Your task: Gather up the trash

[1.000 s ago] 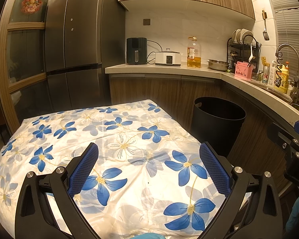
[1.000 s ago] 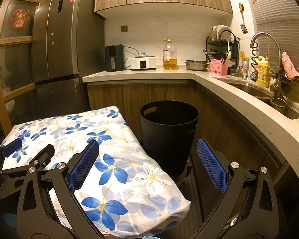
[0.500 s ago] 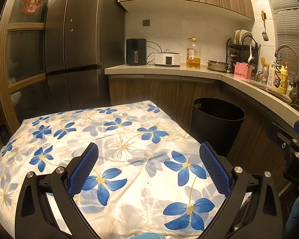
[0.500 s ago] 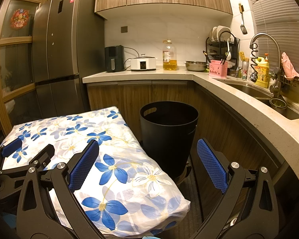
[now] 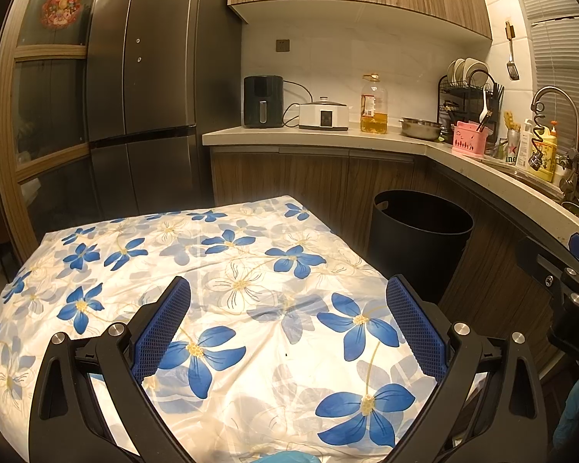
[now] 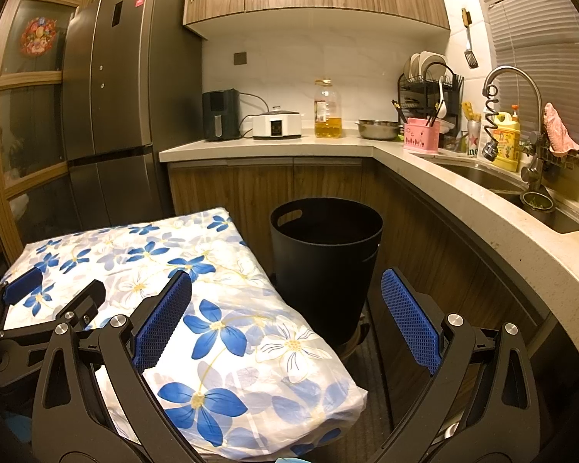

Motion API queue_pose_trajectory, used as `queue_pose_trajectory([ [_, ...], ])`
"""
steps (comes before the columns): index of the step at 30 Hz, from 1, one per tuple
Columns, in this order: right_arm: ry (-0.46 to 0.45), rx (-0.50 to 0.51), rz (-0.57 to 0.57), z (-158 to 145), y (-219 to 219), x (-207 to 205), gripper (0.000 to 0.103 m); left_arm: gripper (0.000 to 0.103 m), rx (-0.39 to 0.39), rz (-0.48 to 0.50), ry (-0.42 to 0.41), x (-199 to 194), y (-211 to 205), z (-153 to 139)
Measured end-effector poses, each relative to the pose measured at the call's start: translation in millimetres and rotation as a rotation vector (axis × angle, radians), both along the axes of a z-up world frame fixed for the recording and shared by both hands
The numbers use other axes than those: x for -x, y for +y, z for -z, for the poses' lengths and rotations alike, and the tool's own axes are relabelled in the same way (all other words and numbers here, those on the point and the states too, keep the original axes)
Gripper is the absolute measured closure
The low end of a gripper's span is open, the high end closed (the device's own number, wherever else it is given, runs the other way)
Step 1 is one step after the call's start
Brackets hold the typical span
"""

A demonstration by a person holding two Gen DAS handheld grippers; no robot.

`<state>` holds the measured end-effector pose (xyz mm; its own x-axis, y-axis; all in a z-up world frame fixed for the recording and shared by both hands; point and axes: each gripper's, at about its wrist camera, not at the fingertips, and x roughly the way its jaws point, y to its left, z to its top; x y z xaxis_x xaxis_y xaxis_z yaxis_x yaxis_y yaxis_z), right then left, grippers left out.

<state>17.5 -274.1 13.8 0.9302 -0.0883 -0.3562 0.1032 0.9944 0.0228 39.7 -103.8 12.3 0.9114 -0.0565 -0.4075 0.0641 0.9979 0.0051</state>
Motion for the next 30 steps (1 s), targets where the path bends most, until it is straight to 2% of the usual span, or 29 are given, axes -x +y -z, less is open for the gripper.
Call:
queue_pose_trajectory([
  [7,-0.001,0.000,0.001,-0.2,0.7,-0.1,0.006,0.006,-0.006,0.009,-0.007,0.5,-2.6,-2.2],
  [12,-0.004,0.001,0.004,-1.8,1.7,-1.1,0.006,0.024,-0.018,0.023,-0.009,-1.2,-4.2,-3.5],
  [16,-0.003,0.000,0.007,-1.7,2.3,-0.7,0.006,0.025,-0.035,0.028,-0.026,0.4,-6.8,-4.6],
  [22,-0.006,0.000,0.010,-2.9,2.9,-0.4,0.006,0.025,-0.035,0.031,-0.022,0.6,-7.1,-4.9],
  [27,-0.011,-0.002,0.014,-4.2,3.1,-1.0,0.006,0.016,-0.039,0.031,-0.022,1.5,-7.9,-4.6],
  [30,-0.014,-0.005,0.016,-4.3,3.1,0.7,0.006,0.006,-0.045,0.021,-0.028,2.1,-8.2,-5.2],
])
